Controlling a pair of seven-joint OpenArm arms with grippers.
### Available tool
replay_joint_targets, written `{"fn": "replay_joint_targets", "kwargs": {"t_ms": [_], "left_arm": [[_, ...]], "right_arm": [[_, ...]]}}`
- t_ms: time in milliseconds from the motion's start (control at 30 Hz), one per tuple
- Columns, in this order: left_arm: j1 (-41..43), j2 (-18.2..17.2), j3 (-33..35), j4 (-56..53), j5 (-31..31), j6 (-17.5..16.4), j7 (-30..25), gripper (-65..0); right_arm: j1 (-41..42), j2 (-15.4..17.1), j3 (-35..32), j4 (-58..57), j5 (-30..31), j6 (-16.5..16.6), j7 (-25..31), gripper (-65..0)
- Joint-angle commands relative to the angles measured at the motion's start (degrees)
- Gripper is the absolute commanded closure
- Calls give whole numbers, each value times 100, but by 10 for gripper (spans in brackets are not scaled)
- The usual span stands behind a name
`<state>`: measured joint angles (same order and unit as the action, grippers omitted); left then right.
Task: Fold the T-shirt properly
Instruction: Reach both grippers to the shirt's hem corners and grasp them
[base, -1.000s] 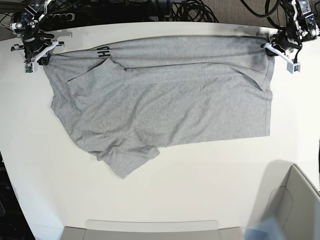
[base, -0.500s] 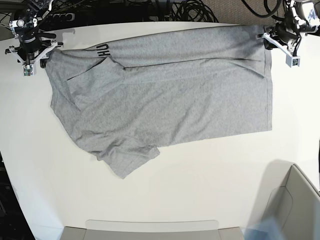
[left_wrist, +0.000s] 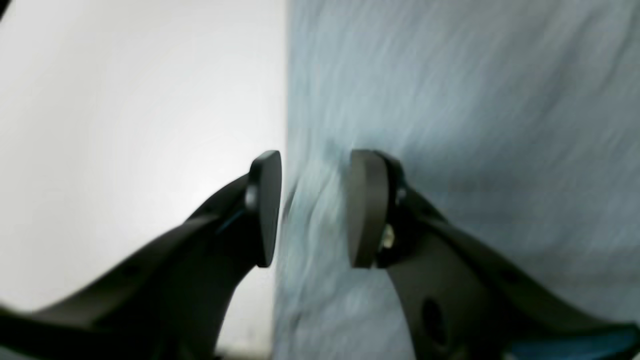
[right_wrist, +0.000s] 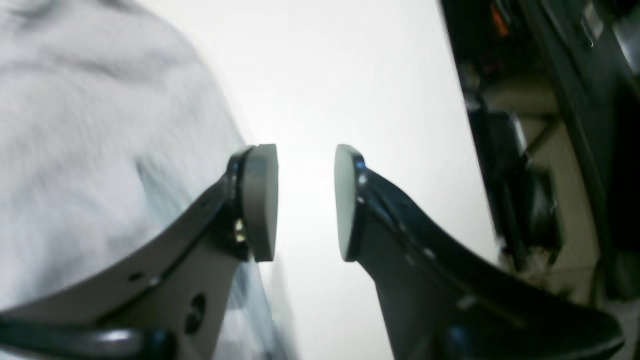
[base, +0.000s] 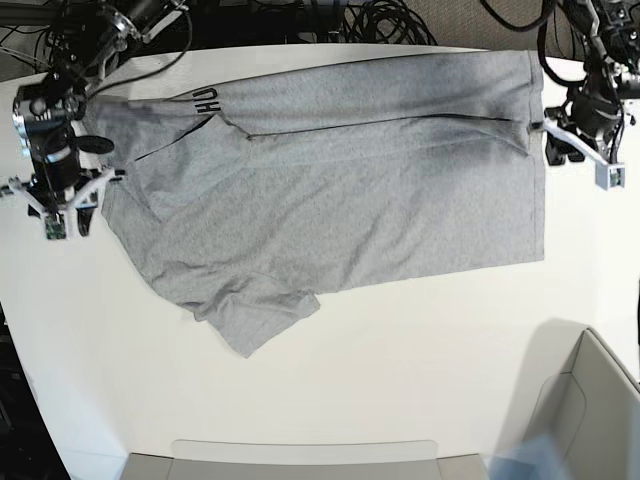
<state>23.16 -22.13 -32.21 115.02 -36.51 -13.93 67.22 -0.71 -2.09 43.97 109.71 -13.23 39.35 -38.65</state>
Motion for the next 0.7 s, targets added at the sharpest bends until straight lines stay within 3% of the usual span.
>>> {"fn": "replay_joint_targets", "kwargs": {"t_ms": [0, 200, 367, 567, 667], "left_arm": [[-289, 37, -28, 71, 25, 18, 52, -226], [-1212, 257, 201, 71, 25, 18, 1010, -226], [-1362, 257, 473, 71, 25, 26, 1098, -226], [-1371, 459, 473, 71, 25, 26, 1098, -226], [-1371, 459, 473, 71, 25, 26, 1098, -226]], "right_arm": [[286, 37, -260, -118, -114, 65, 151, -195], [1781, 11, -797, -2175, -1099, 65, 186, -194], [2757, 169, -832, -3986, -1362, 65, 195, -194], [3047, 556, -1342, -6096, -1362, 60, 1206, -194], [2959, 565, -1350, -6395, -1371, -168, 1259, -194]]}}
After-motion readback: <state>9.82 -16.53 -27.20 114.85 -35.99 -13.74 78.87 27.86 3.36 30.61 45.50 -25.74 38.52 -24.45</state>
